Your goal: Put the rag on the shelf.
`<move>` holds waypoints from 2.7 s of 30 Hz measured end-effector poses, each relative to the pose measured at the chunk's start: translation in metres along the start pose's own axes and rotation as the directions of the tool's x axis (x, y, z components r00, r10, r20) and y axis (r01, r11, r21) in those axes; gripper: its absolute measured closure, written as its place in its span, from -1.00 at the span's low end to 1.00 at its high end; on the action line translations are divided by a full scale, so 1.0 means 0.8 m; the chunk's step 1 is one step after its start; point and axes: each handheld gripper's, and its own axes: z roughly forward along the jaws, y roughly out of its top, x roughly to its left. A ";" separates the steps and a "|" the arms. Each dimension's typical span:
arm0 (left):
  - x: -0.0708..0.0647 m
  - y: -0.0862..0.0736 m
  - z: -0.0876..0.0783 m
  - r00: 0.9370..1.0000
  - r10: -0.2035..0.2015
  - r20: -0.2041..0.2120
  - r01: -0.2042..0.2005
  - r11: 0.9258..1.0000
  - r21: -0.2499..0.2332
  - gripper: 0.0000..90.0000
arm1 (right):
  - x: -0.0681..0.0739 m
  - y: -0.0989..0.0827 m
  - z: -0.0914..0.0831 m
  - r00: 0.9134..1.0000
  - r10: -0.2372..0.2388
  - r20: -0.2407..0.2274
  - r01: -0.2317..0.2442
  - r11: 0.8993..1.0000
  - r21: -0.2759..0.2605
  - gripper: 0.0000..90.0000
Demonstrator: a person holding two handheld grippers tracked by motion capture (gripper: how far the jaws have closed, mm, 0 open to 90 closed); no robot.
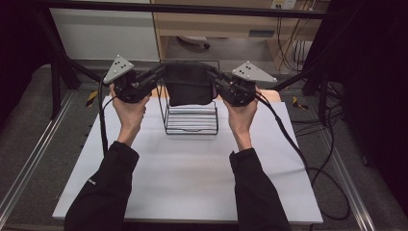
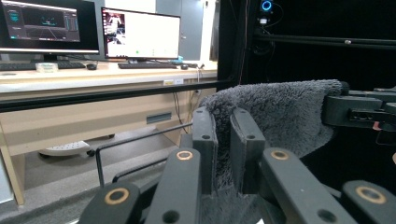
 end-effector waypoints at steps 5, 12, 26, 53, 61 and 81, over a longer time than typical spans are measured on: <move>-0.002 -0.007 -0.004 1.000 -0.007 0.011 0.006 1.000 0.020 0.80 | 0.000 -0.008 -0.002 1.000 0.012 -0.008 -0.012 1.000 0.011 0.73; -0.004 -0.013 -0.010 0.999 -0.016 0.031 0.015 0.998 0.063 0.78 | 0.002 -0.012 -0.006 1.000 0.007 -0.018 -0.006 0.999 0.051 0.70; -0.013 -0.032 -0.020 0.999 0.009 0.045 -0.016 0.988 0.156 0.70 | 0.003 -0.028 -0.020 0.999 0.020 -0.050 -0.011 0.984 0.175 0.55; -0.011 -0.088 -0.019 0.999 0.035 0.001 -0.033 0.932 0.360 0.35 | -0.007 -0.090 -0.027 0.994 0.100 -0.034 -0.083 0.941 0.329 0.12; 0.004 -0.123 -0.018 1.000 0.004 -0.030 0.010 0.900 0.436 -0.01 | -0.025 -0.127 -0.021 0.990 0.141 -0.020 -0.125 0.929 0.348 -0.32; 0.026 -0.168 -0.077 1.000 -0.022 -0.012 0.025 0.848 0.529 -0.76 | -0.031 -0.149 -0.074 0.978 0.193 -0.083 -0.138 0.888 0.439 -0.97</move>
